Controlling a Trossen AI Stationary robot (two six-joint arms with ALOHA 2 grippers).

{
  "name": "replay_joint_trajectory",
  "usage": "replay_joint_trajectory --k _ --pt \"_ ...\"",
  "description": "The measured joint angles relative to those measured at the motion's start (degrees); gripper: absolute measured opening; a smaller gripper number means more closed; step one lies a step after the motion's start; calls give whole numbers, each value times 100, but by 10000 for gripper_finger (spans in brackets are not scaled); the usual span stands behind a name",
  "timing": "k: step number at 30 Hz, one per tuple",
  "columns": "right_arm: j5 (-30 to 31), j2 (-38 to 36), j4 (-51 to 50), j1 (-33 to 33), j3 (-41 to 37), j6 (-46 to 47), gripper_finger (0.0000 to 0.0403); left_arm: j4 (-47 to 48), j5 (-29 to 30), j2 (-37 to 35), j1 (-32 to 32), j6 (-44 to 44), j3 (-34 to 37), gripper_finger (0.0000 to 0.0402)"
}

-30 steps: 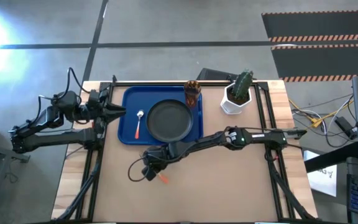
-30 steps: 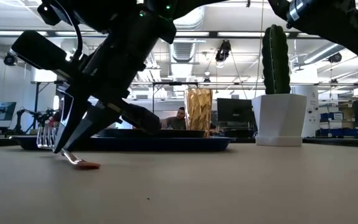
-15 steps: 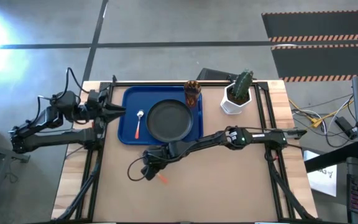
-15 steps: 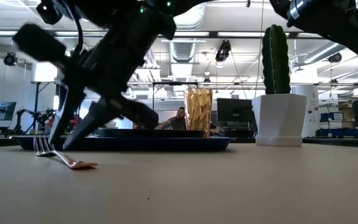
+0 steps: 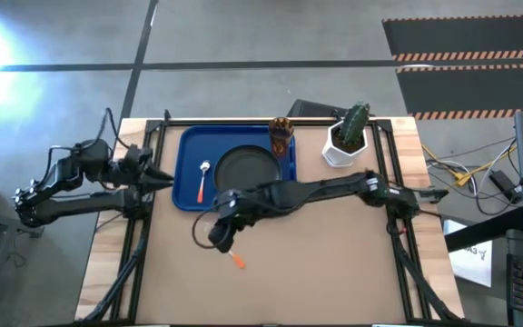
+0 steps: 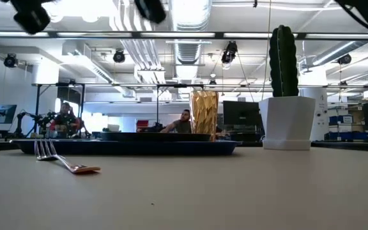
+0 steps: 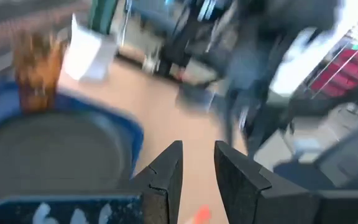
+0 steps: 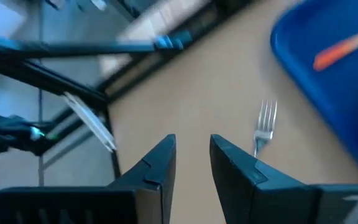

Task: Pick and place plate/cup/fork/spoon on tray
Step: Adjust the orange spoon on the blue tray

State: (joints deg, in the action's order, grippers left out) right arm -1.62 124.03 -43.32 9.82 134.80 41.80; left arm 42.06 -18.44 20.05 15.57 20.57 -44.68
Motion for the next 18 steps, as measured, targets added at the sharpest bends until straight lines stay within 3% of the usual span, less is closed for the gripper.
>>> replay_joint_trajectory --k 3,7,14,18 --pt "304 -401 -4 2 2 -266 84 610 0 64 0 5 34 74" --pt "779 -802 -58 11 2 -588 82 748 176 128 0 11 317 74" --pt "1069 -1108 -217 66 2 -894 83 815 2381 509 7 400 977 74" --pt "1059 -1140 -751 66 2 -948 80 820 2452 971 -1 1021 1393 74"
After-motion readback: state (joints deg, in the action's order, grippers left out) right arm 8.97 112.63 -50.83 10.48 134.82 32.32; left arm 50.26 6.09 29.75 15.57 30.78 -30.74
